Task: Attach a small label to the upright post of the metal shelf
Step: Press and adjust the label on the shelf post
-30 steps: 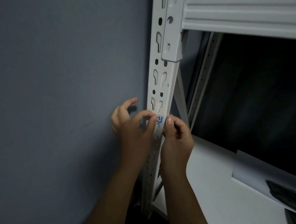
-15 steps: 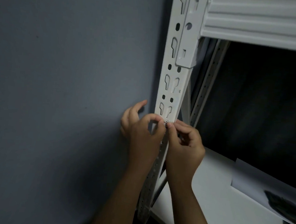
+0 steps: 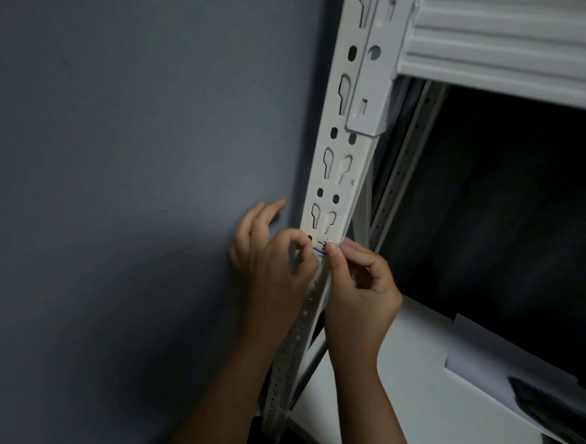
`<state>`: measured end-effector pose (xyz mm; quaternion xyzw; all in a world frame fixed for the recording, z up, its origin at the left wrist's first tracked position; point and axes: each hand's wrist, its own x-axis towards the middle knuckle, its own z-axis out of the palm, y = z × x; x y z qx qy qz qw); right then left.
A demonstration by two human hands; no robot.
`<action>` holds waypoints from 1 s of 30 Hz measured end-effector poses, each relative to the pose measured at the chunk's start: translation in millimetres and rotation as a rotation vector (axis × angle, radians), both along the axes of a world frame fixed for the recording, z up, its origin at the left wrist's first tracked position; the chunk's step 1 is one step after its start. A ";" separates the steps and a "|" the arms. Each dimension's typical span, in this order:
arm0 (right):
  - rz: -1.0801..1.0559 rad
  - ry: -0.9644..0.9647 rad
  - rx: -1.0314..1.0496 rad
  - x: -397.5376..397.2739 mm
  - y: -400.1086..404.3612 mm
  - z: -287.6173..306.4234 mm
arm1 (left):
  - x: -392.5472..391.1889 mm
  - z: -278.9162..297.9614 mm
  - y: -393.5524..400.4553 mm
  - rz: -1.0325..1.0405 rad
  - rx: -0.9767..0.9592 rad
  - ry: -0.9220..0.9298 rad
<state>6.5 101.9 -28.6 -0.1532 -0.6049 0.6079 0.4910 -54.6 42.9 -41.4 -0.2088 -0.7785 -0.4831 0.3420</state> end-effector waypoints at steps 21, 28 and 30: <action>0.032 0.033 0.012 -1.9 5.6 -5.3 | -3.1 6.6 -1.4 0.146 -0.153 0.421; 0.009 0.044 0.037 -3.6 4.6 -7.5 | -3.2 3.9 1.8 0.153 -0.147 0.356; 0.019 0.035 0.039 -2.4 4.7 -7.3 | -3.5 2.7 2.4 0.145 -0.120 0.331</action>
